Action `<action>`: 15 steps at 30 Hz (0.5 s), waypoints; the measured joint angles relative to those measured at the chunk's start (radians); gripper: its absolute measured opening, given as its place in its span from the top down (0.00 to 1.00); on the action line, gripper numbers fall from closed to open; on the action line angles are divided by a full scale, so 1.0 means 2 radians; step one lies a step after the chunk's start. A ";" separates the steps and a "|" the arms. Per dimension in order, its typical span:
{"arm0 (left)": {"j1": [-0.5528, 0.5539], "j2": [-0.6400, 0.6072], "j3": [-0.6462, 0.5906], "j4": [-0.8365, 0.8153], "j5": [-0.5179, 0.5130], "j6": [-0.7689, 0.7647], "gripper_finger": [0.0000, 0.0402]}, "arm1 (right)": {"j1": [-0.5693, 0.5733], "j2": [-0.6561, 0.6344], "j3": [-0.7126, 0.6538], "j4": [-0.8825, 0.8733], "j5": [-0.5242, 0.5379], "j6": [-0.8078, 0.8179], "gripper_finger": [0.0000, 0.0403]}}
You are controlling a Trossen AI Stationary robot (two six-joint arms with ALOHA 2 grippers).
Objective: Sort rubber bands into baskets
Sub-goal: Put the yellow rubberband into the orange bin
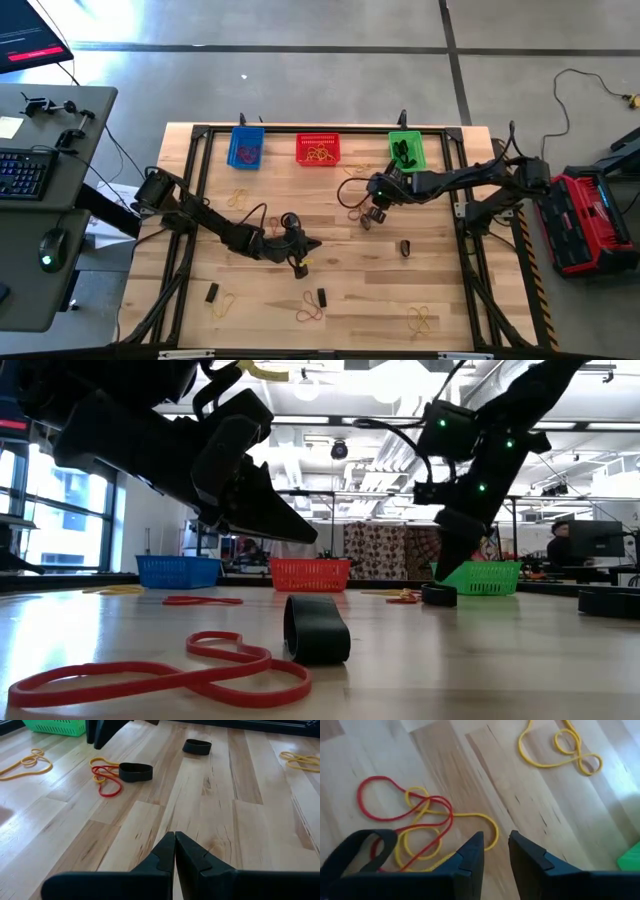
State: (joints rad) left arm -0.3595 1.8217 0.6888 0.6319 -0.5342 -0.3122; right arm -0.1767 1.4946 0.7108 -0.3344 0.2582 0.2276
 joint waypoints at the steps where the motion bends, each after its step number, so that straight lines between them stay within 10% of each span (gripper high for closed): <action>1: 0.000 0.000 0.000 0.000 0.000 0.000 0.99 | -0.001 0.001 -0.003 0.007 0.000 -0.001 0.80; 15: 0.000 0.000 0.000 0.000 0.000 -0.008 0.99 | -0.032 0.006 -0.057 0.103 -0.057 -0.026 0.80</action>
State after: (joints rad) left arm -0.3595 1.8214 0.6888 0.6310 -0.5341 -0.3286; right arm -0.2402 1.5075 0.5963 -0.1278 0.1444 0.1752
